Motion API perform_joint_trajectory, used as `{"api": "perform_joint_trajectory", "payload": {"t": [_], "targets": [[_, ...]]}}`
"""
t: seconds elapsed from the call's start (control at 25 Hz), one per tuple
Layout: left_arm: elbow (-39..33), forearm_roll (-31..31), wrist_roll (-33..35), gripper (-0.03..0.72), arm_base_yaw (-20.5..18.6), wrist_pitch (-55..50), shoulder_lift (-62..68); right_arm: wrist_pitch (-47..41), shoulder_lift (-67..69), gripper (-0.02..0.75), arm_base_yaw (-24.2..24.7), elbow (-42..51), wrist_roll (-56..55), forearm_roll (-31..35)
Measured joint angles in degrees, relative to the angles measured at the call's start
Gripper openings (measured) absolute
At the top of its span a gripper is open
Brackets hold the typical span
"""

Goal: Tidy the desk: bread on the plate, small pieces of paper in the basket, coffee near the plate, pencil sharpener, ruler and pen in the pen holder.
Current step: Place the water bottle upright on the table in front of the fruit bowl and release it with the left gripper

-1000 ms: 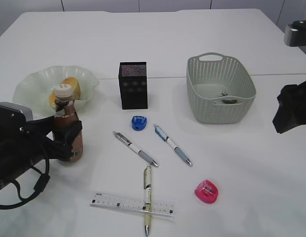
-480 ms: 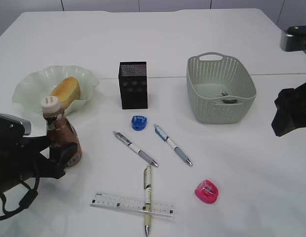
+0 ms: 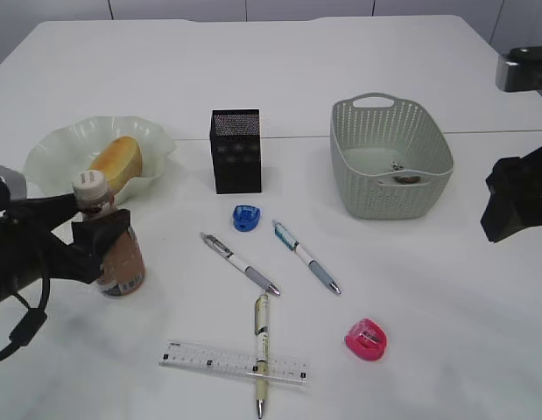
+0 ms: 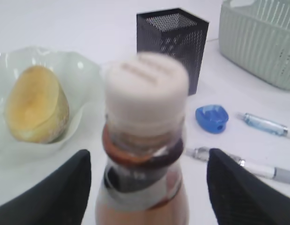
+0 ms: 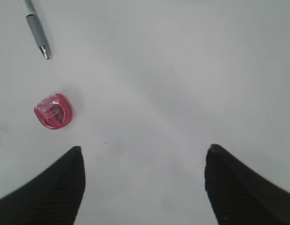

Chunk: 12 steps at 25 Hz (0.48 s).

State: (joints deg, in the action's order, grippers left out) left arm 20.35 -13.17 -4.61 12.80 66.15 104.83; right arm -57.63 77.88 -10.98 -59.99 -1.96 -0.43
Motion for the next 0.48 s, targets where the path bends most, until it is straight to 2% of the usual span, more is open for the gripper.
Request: {"api": "perform_joint_trajectory", "payload": {"t": [0.48], "targets": [[-0.13, -1.53, 0.0, 0.561, 0.0, -0.43, -13.18, -1.95, 0.0, 0.583, 0.0, 0.0, 0.0, 0.43]]}}
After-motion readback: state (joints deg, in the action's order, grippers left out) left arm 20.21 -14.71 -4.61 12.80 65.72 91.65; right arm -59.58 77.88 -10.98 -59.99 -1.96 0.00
